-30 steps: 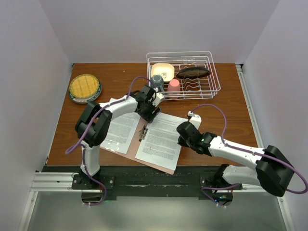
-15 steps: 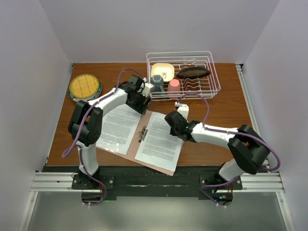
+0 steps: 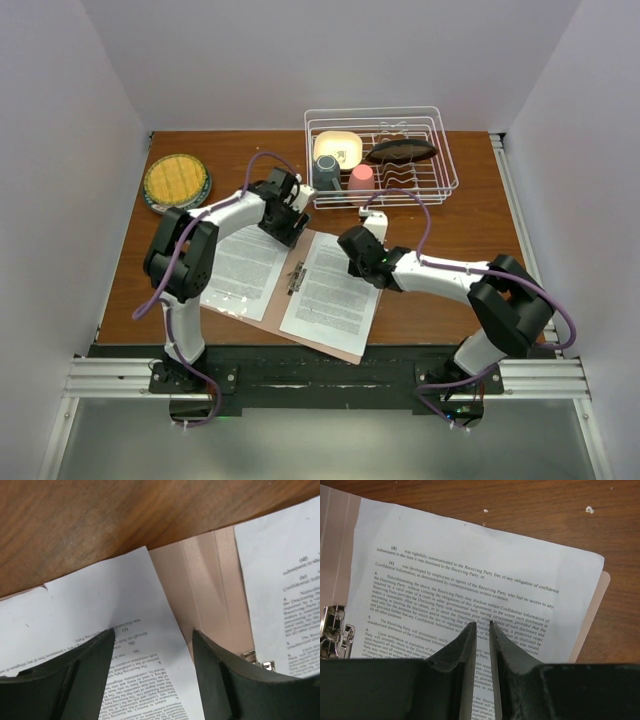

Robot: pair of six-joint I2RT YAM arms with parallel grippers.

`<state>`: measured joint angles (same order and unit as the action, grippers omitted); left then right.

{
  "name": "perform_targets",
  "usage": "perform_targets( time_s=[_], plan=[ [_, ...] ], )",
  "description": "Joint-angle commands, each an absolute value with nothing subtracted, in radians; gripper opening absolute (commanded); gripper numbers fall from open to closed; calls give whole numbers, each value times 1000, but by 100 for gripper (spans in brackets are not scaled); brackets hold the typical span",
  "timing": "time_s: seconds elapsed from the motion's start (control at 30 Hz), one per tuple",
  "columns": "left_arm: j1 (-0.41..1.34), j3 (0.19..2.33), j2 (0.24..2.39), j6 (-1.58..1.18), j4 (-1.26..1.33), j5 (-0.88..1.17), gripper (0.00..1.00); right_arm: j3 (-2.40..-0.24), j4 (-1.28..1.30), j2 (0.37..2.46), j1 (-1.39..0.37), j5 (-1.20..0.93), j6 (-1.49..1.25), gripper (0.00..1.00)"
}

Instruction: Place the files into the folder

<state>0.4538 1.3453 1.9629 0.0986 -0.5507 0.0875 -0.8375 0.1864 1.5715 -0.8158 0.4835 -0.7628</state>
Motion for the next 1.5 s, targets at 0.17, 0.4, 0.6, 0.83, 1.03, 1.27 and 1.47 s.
perform_targets(
  time_s=[0.17,0.4,0.6,0.83,1.03,1.27,1.47],
  plan=[
    [456,1270,1997,43,-512,55,67,-761,184,1568,-813,485,-851,20],
    [468,1230,1983,-21,-497,89,65,-733,195,1563,-818,463,-897,18],
    [483,1236,1988,-46,-502,121,63,-718,212,1534,-833,449,-930,17],
    [491,1235,1985,-57,-502,137,60,-742,232,1531,-876,443,-962,17],
    [491,1220,1976,-60,-489,141,59,-779,250,1552,-907,431,-983,17],
    [491,1220,1980,-60,-486,141,58,-799,368,1451,-910,455,-980,21],
    [491,1216,1965,-57,-485,132,58,-755,459,1319,-905,548,-985,29]
  ],
)
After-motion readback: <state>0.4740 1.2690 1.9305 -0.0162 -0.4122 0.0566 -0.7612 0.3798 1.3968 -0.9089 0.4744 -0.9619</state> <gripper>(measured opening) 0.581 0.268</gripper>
